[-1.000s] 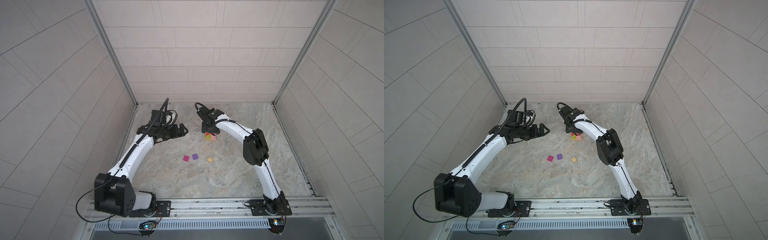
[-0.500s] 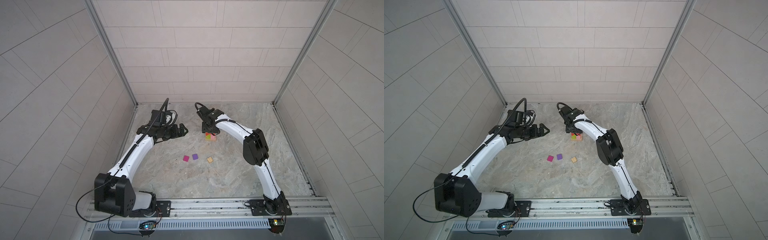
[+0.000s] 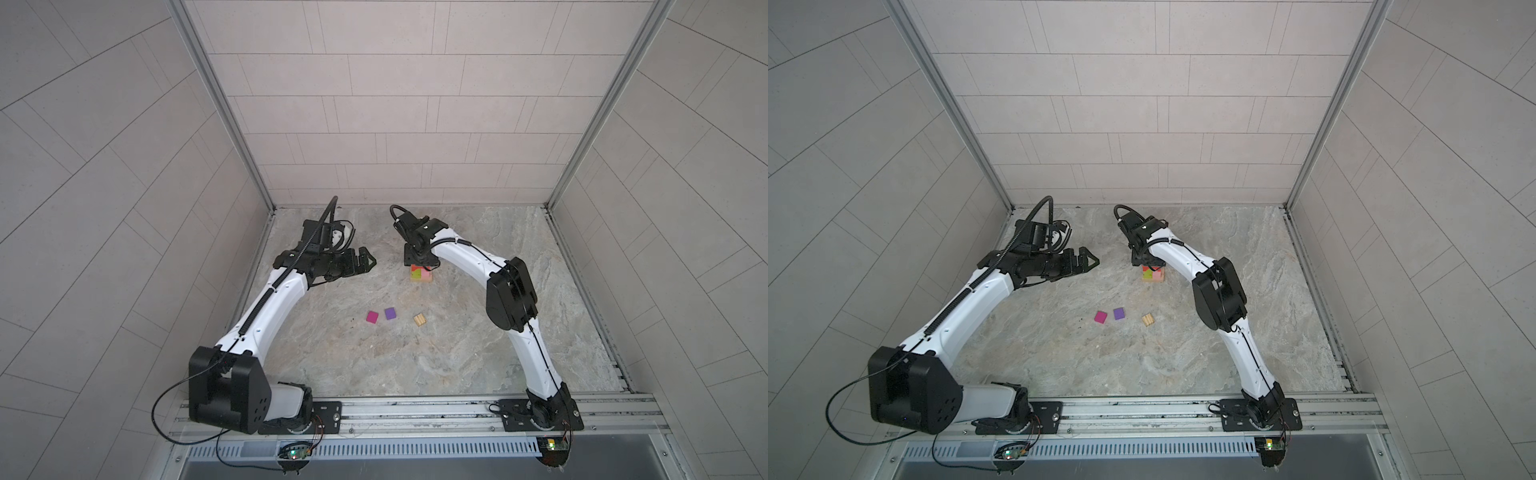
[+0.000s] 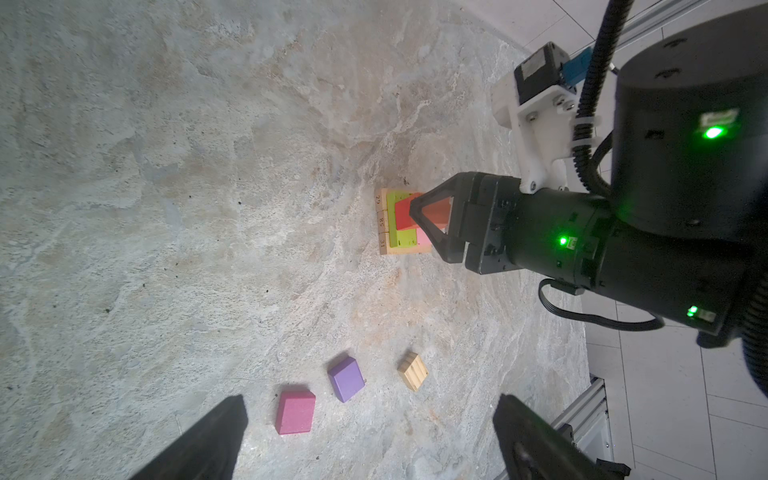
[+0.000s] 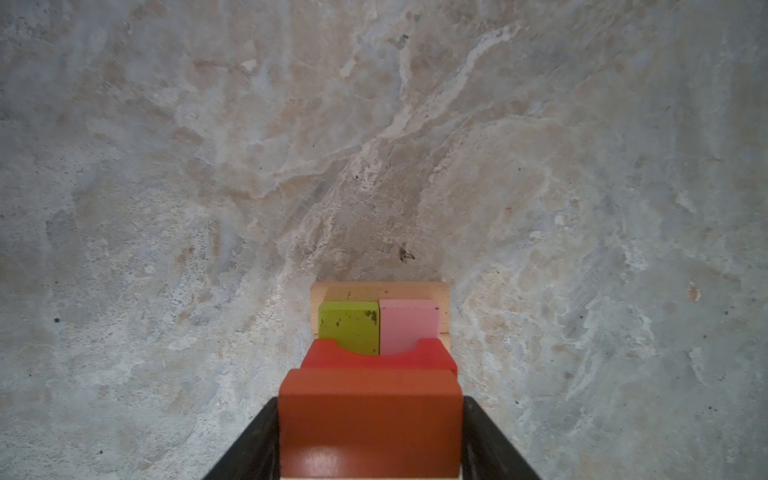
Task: Build the wood block tower
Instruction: 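Open the right gripper to release the orange-red block on the arch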
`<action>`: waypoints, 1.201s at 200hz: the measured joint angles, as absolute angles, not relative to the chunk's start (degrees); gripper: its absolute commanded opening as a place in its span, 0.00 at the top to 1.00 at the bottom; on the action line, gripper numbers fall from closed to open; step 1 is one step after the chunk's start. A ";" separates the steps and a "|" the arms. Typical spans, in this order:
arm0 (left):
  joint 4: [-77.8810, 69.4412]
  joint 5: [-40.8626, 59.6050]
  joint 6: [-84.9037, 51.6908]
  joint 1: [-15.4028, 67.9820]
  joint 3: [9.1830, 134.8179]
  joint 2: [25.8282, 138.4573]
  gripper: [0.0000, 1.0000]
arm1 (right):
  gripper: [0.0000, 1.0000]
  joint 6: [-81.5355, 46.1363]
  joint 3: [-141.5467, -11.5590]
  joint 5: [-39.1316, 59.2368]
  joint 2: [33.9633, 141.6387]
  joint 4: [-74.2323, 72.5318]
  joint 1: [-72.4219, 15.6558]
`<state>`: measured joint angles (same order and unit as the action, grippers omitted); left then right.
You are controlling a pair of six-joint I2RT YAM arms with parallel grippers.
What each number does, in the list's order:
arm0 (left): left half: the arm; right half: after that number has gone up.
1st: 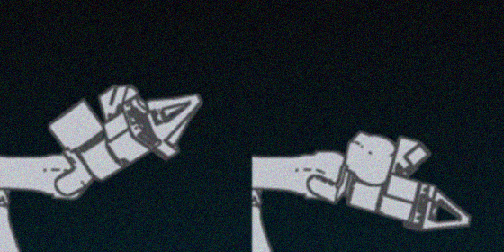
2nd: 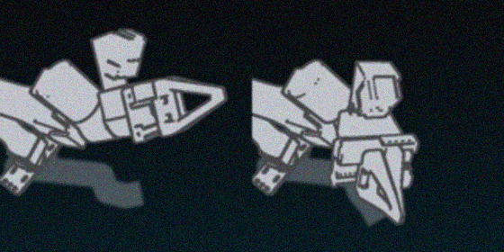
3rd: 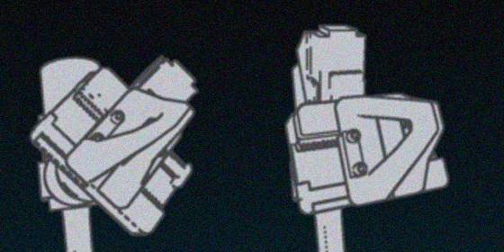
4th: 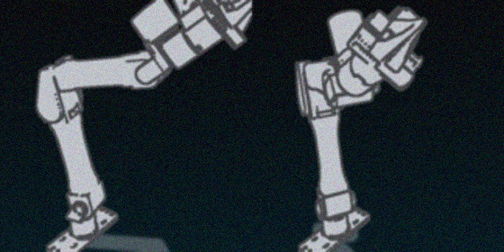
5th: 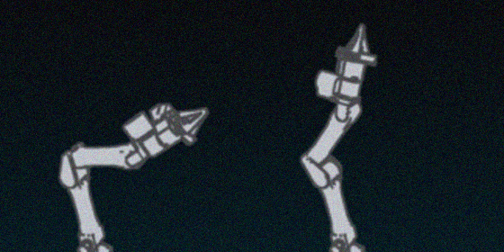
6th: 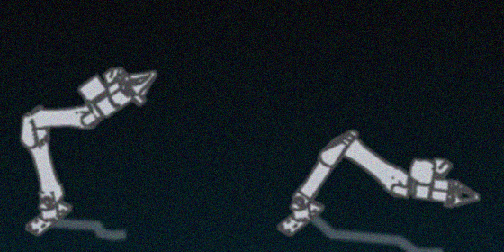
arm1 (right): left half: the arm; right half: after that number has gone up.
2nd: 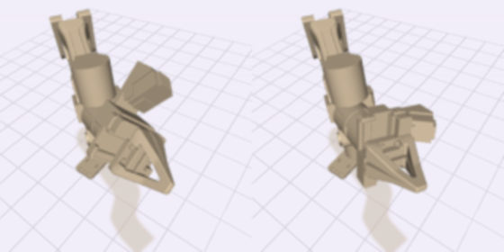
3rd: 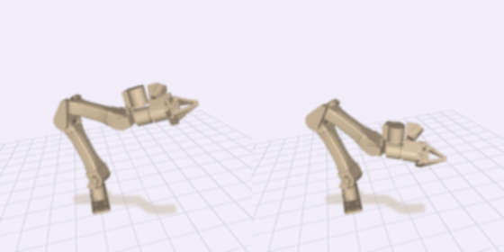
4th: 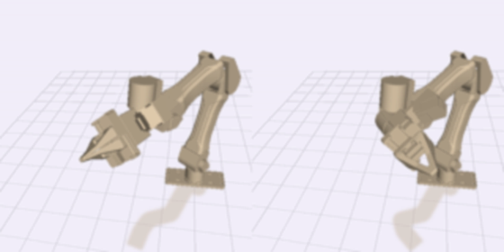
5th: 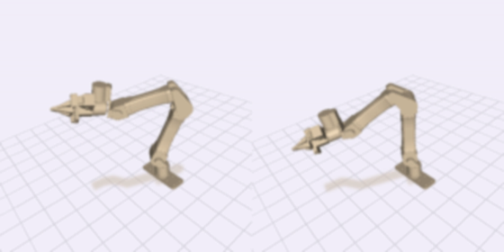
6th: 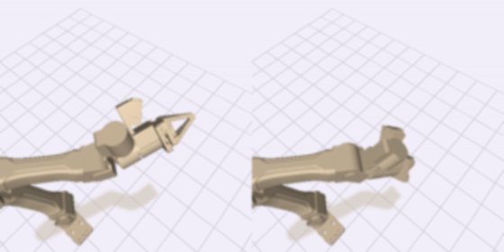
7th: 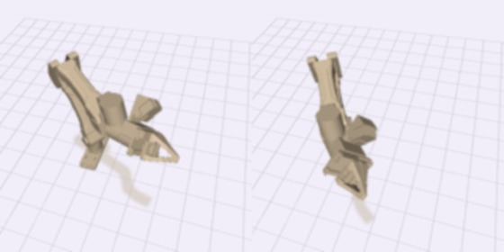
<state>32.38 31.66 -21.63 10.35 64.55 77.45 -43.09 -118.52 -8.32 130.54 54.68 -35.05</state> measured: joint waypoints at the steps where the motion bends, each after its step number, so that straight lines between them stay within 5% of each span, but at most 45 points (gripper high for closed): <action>1: 32.38 31.66 -21.63 10.35 64.55 77.45 0.00 | 0.36 -43.09 -118.50 -8.32 130.54 54.68 -35.05; 128: 32.38 31.66 -21.65 10.35 64.55 77.45 0.00 | 0.33 -42.48 -118.52 -8.45 130.54 54.72 -34.81; 240: 32.36 31.66 -22.06 10.35 64.55 77.45 0.00 | 0.17 -40.34 -115.50 -7.62 128.18 53.58 -34.89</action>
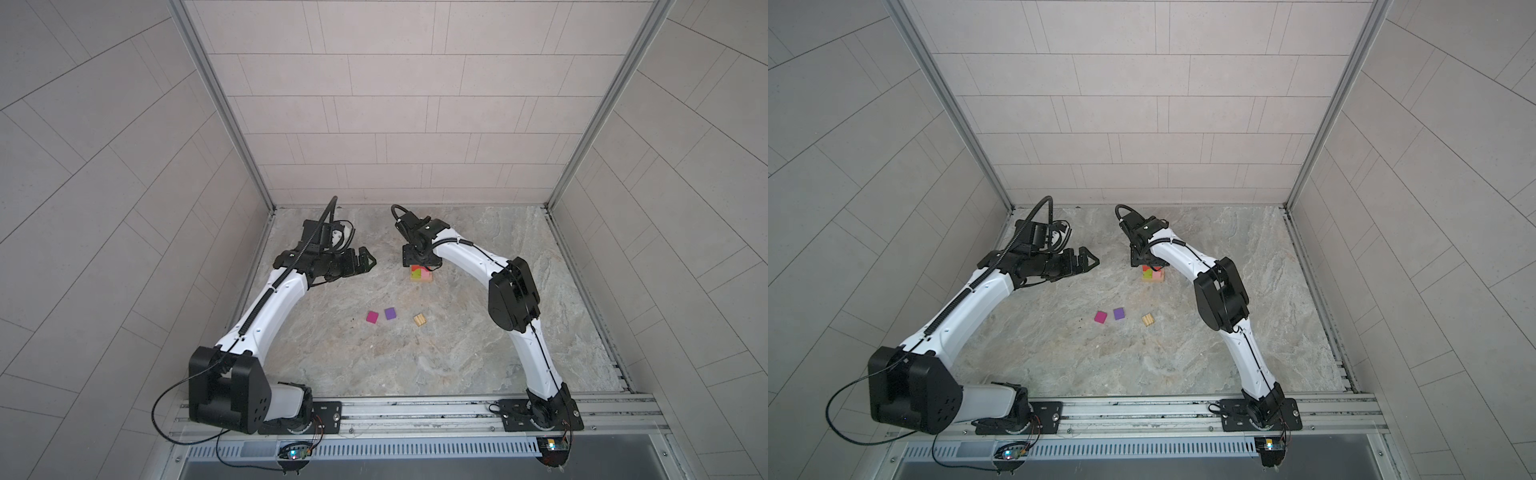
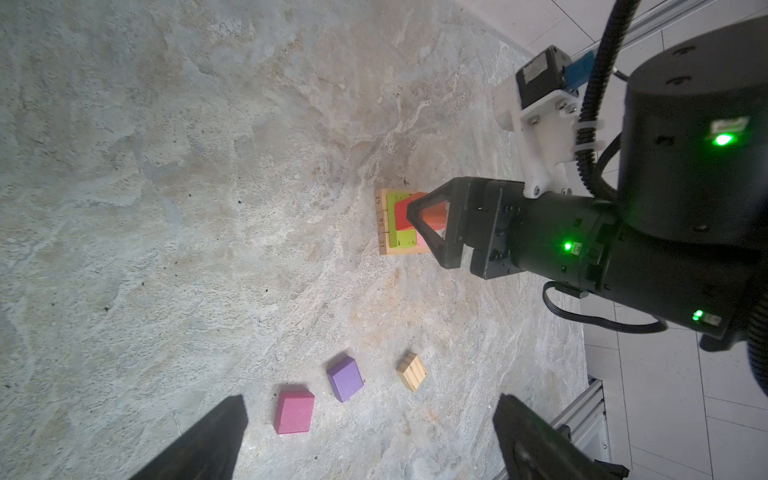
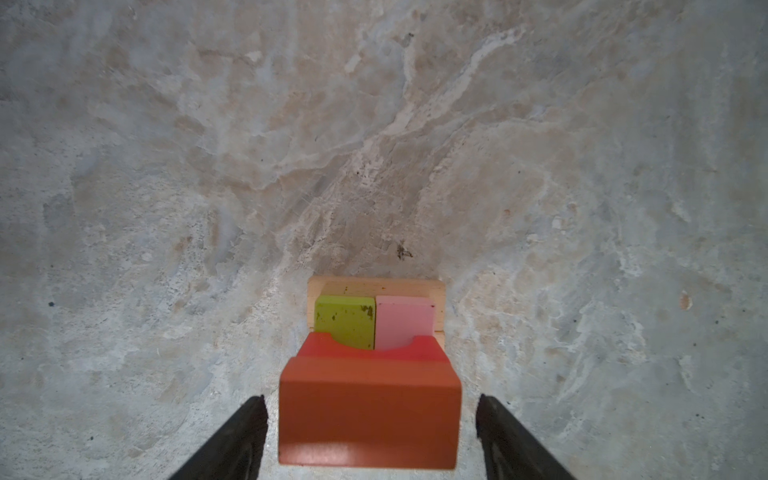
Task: Build the wood block tower
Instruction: 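Open the right gripper to release the orange-red block on the arch, then raise the right gripper and move it down over the natural-wood cube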
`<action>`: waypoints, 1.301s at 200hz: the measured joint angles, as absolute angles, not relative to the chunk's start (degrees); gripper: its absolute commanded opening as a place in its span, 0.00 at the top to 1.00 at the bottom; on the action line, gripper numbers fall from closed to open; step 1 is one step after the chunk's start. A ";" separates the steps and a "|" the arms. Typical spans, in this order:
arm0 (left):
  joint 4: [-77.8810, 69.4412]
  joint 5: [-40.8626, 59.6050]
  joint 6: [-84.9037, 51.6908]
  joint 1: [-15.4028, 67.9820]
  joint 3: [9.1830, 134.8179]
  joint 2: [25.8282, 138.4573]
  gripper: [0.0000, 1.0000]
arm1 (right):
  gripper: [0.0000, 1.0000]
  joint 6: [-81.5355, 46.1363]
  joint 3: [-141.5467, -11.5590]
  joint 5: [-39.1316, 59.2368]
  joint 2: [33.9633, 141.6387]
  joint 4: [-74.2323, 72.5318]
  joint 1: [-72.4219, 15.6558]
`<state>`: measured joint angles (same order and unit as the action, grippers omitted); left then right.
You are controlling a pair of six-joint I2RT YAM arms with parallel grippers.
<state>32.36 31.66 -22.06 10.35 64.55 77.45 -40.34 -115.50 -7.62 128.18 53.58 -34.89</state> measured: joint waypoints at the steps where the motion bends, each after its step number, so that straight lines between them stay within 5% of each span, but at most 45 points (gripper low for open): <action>1: 32.36 31.66 -22.06 10.35 64.55 77.45 0.00 | 0.17 -40.27 -115.33 -7.66 128.01 53.54 -34.89; 45: 32.38 31.66 -22.06 10.35 64.55 77.45 0.00 | 0.14 -37.28 -107.57 -8.19 118.91 51.35 -36.10; 160: 33.78 34.35 -21.80 10.35 64.58 78.48 0.00 | 0.30 -27.05 -78.35 -1.87 95.18 42.63 -37.41; 260: 34.35 34.79 -19.99 9.96 64.20 78.48 0.00 | 0.46 -23.11 -67.81 0.60 93.21 36.67 -43.64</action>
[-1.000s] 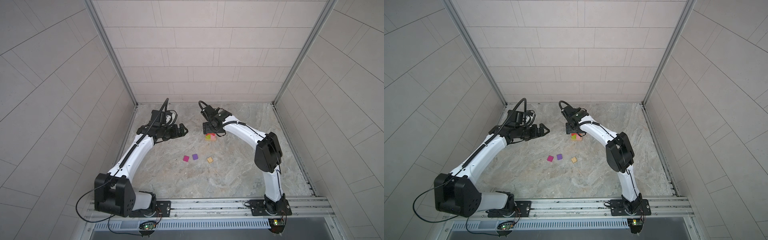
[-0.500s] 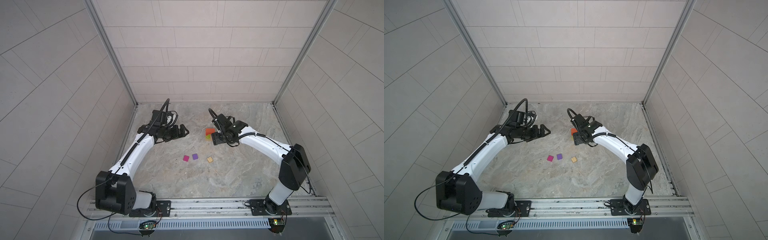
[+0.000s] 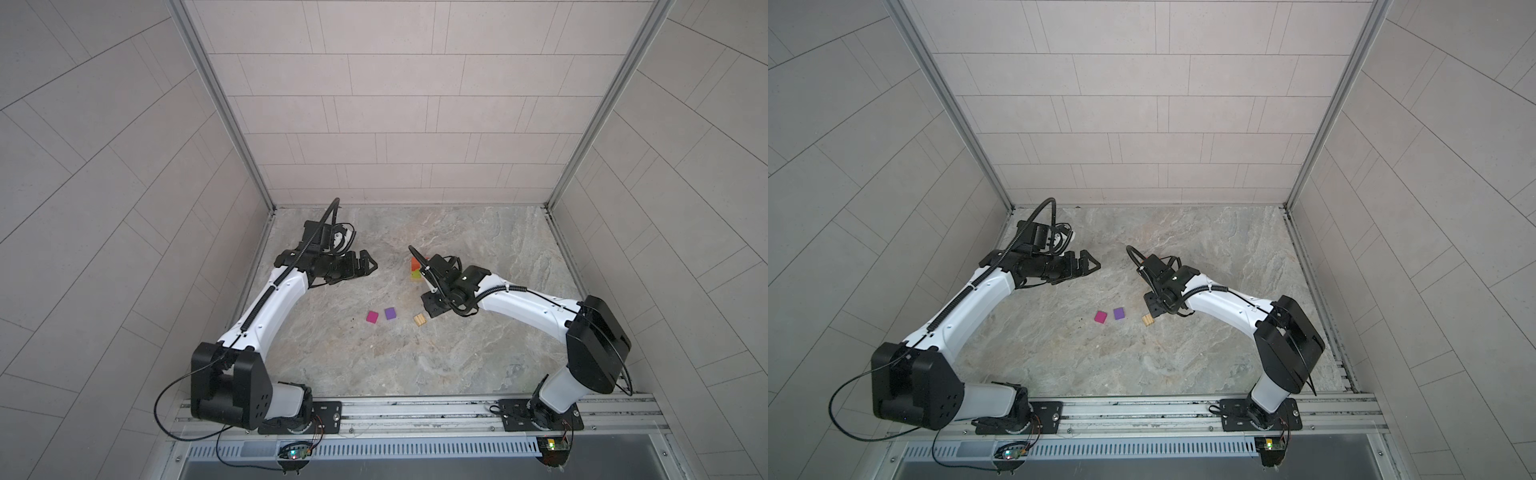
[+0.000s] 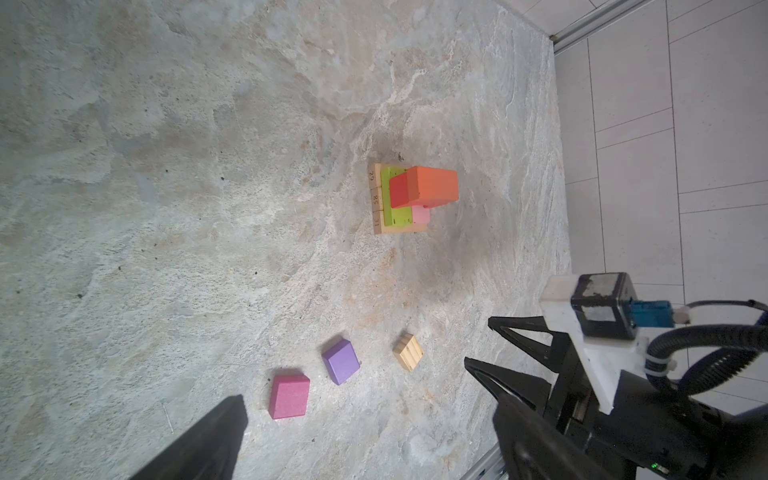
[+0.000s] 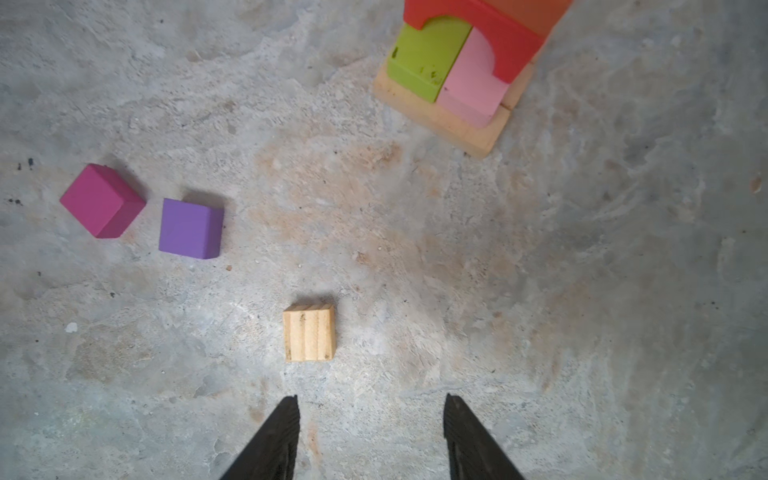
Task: Build the wood block tower
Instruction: 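Raise the right gripper and move it down over the natural-wood cube, then close the right gripper on the natural-wood cube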
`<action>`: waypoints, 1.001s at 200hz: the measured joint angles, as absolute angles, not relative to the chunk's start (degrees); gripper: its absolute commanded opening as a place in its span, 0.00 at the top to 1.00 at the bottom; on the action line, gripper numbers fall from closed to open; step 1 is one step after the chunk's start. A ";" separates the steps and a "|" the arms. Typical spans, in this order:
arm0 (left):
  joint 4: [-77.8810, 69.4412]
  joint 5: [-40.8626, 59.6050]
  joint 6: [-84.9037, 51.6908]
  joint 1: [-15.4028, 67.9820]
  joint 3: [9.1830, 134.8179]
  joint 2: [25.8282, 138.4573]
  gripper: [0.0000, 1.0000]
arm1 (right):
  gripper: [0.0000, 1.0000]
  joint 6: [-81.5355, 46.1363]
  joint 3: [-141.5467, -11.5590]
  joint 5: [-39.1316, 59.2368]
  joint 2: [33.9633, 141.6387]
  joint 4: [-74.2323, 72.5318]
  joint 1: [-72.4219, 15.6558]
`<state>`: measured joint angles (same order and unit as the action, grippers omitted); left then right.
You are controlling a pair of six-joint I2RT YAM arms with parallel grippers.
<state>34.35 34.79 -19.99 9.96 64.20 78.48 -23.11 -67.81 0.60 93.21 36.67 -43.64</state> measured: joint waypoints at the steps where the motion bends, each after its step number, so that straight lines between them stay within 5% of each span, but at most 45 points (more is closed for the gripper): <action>1: 34.35 34.81 -19.99 9.96 64.18 78.48 0.00 | 0.46 -23.16 -67.81 0.60 93.27 36.60 -43.70; 200: 34.39 34.92 -19.94 9.37 63.35 78.50 0.00 | 0.59 -23.88 -70.19 -0.49 106.34 33.19 -49.15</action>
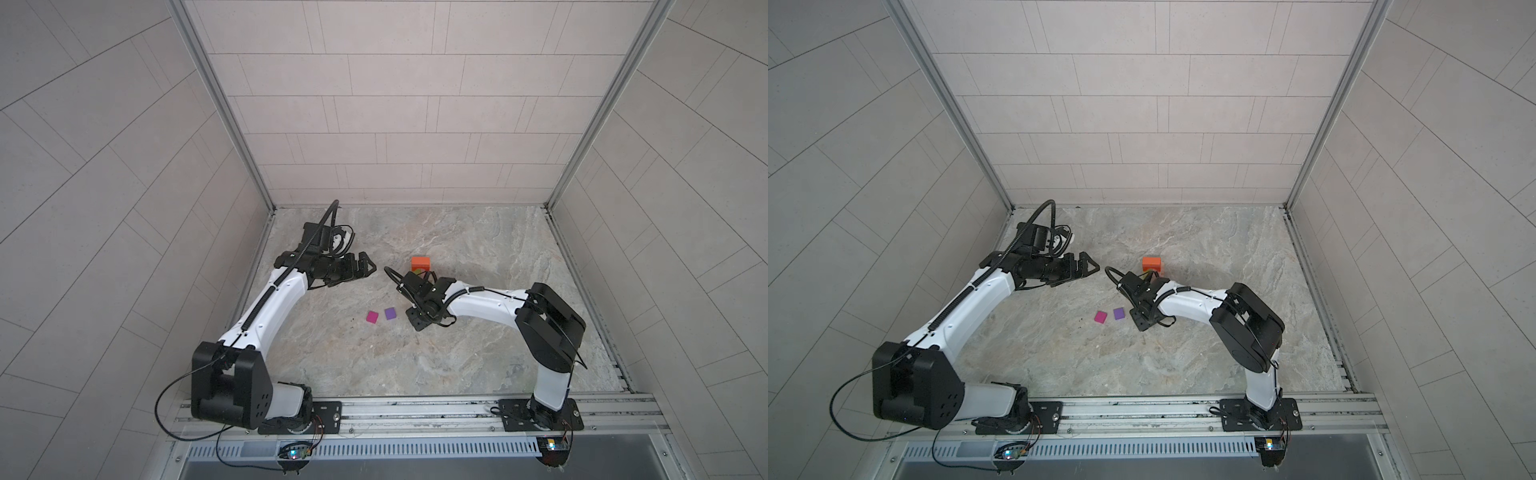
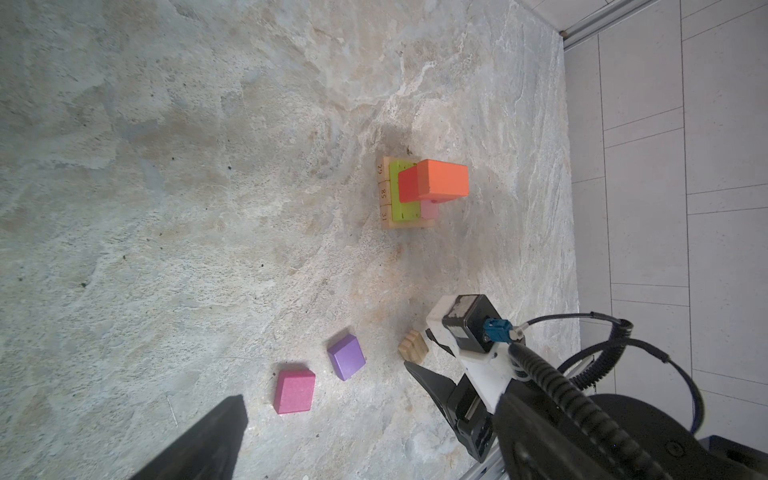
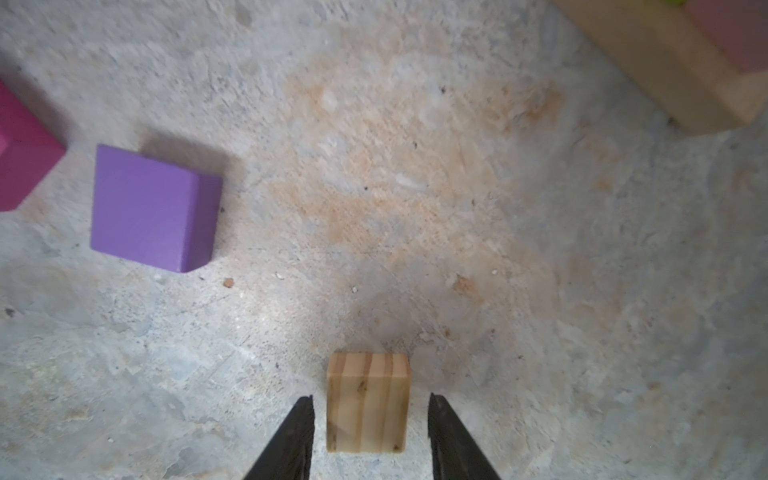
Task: Build the wood block tower
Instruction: 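Close the right gripper on the natural-wood cube, then lift the wood cube with the right gripper and carry it over the stack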
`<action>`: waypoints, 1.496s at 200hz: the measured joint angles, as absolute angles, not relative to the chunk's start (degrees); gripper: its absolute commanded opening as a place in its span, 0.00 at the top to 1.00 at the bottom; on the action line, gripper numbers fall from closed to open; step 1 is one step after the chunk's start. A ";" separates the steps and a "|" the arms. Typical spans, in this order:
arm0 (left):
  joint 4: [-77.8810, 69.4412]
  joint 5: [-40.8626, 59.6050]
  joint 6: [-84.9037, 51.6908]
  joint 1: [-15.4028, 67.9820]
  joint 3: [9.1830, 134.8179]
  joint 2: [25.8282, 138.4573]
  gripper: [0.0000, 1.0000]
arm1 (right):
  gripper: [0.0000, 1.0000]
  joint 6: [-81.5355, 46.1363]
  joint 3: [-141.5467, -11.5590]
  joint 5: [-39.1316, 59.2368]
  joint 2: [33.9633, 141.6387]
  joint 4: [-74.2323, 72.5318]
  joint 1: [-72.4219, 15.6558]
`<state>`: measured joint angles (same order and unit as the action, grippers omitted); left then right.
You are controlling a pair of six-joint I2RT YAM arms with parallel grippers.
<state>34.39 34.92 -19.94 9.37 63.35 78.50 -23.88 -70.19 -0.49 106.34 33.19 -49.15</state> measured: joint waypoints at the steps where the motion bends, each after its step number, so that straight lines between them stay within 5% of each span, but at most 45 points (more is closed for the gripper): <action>1: 34.39 34.92 -19.94 9.37 63.35 78.50 0.00 | 0.59 -23.92 -70.19 -0.49 106.34 33.19 -49.15; 299: 34.39 34.76 -19.94 9.32 63.33 78.50 0.00 | 0.75 -26.44 -76.29 -3.97 108.22 39.07 -49.08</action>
<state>34.39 34.76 -19.94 9.32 63.33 78.50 -26.44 -76.29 -3.97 108.22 39.07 -49.08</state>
